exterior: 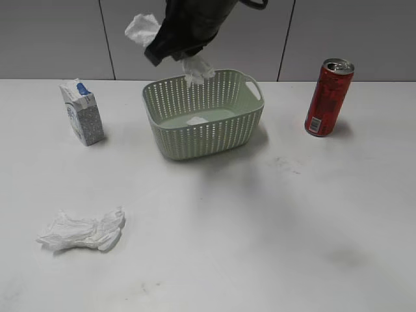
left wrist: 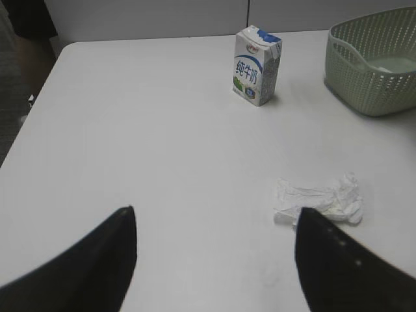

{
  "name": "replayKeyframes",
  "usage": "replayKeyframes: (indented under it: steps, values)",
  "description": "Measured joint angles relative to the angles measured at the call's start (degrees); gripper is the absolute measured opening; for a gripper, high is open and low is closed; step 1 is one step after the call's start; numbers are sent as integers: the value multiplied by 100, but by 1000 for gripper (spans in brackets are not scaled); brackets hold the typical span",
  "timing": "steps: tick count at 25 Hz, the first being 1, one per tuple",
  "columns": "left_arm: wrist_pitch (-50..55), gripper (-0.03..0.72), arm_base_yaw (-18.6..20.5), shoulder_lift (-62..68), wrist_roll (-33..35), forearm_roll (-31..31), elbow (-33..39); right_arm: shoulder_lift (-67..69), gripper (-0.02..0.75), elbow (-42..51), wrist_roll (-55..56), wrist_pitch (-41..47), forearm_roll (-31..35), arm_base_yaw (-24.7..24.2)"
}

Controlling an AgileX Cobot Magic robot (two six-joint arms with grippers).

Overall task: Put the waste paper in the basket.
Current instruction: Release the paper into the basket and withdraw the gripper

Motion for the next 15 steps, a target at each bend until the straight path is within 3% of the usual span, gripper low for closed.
replayKeyframes:
  steps: [8, 15]
  values:
    - [0, 566, 0, 0, 0, 0, 0, 358, -1, -42, 436, -1387, -196, -836]
    - [0, 566, 0, 0, 0, 0, 0, 1101, 6, -42, 460, -1791, -207, -912]
